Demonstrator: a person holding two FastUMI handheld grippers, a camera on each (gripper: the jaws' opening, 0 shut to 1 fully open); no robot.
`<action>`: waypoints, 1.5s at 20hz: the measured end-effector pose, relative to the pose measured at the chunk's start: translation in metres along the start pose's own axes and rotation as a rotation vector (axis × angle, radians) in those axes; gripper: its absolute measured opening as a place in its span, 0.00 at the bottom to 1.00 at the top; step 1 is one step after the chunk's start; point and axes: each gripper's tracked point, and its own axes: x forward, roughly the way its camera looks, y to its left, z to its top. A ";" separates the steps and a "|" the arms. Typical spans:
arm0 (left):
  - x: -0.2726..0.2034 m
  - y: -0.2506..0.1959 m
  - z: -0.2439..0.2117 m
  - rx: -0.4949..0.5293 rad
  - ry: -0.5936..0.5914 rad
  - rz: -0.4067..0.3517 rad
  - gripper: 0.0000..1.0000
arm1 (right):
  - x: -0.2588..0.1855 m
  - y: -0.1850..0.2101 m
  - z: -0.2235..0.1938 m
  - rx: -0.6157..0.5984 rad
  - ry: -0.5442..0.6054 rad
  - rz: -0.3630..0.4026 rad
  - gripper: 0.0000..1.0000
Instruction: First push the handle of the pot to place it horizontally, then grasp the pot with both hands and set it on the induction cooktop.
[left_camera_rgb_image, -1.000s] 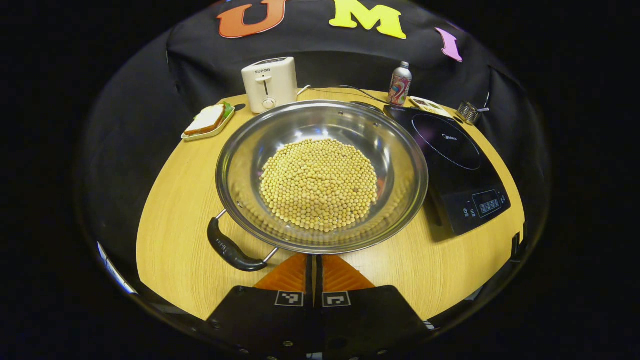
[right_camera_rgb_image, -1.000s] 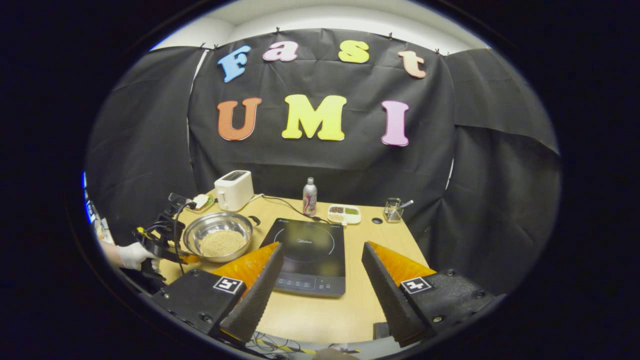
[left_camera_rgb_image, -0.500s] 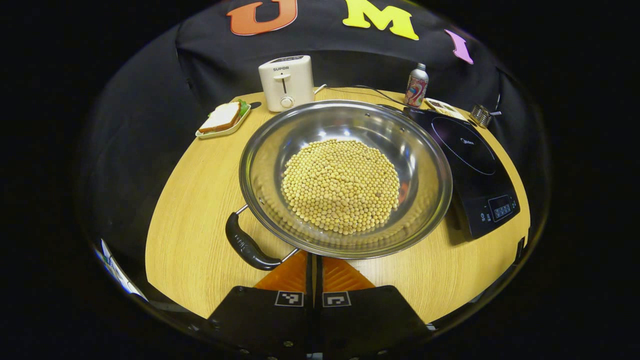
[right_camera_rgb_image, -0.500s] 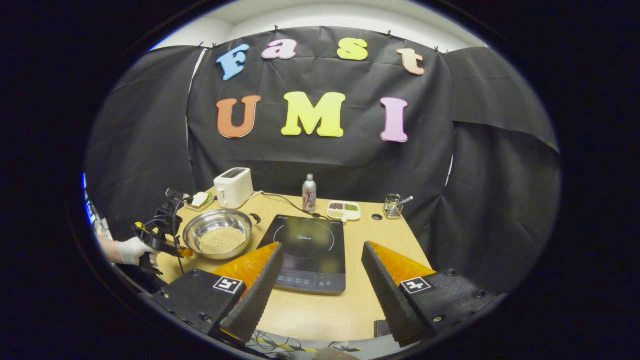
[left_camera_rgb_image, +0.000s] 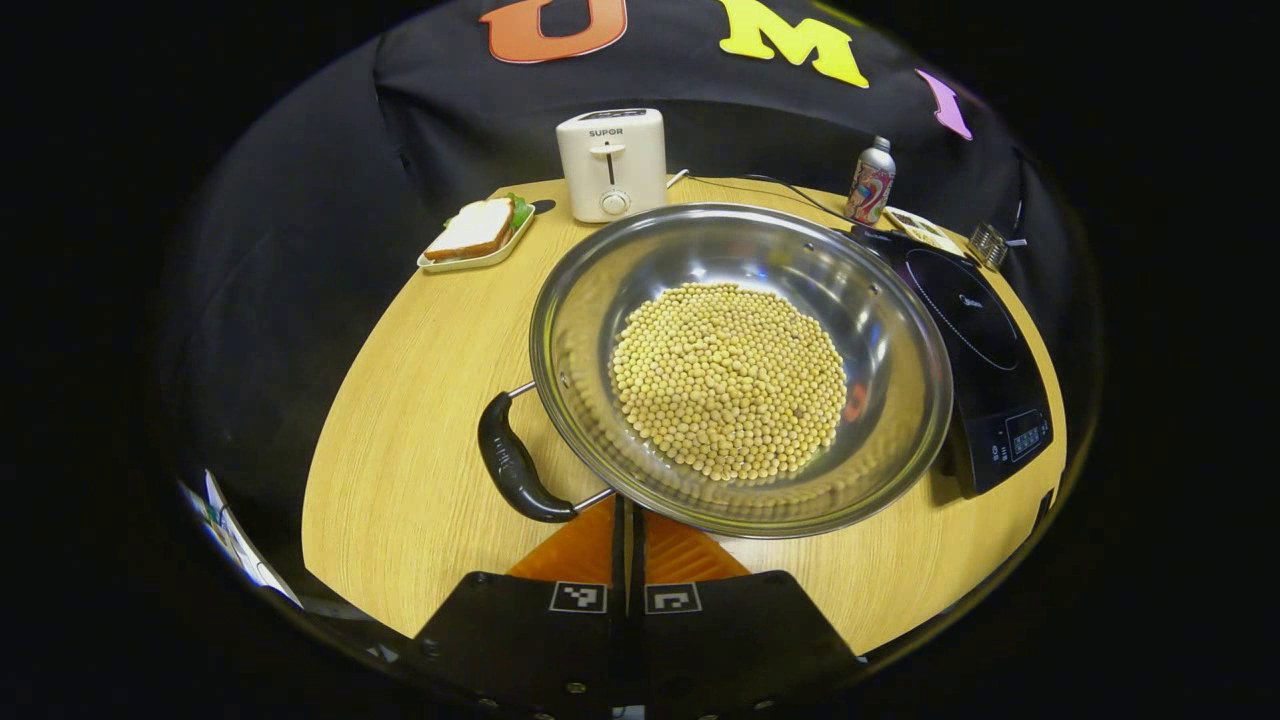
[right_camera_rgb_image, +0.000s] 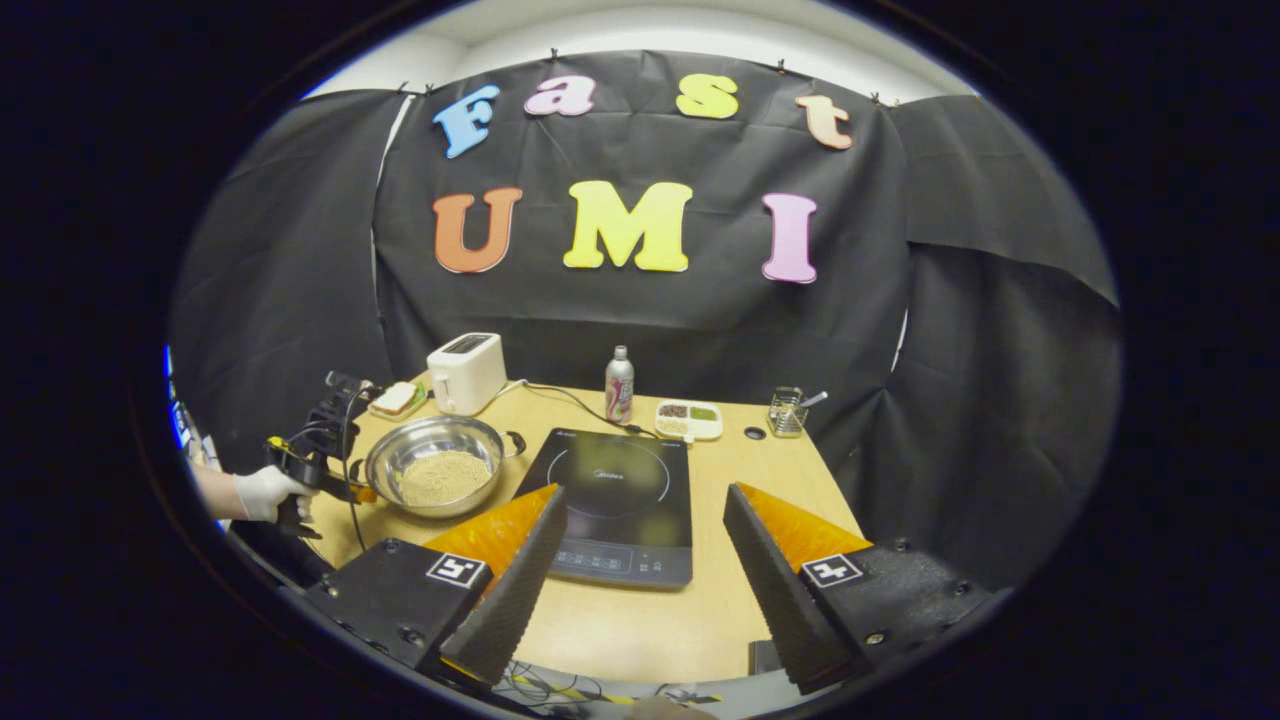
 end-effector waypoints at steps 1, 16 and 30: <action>0.002 0.004 0.000 -0.005 -0.001 0.006 0.05 | 0.000 0.000 0.001 -0.003 -0.001 0.000 0.97; 0.023 0.045 0.030 -0.050 0.002 0.053 0.00 | 0.009 0.013 0.010 -0.038 0.006 0.019 0.97; 0.042 0.080 0.060 -0.104 -0.002 0.096 0.00 | 0.003 0.016 0.003 -0.060 0.023 0.016 0.98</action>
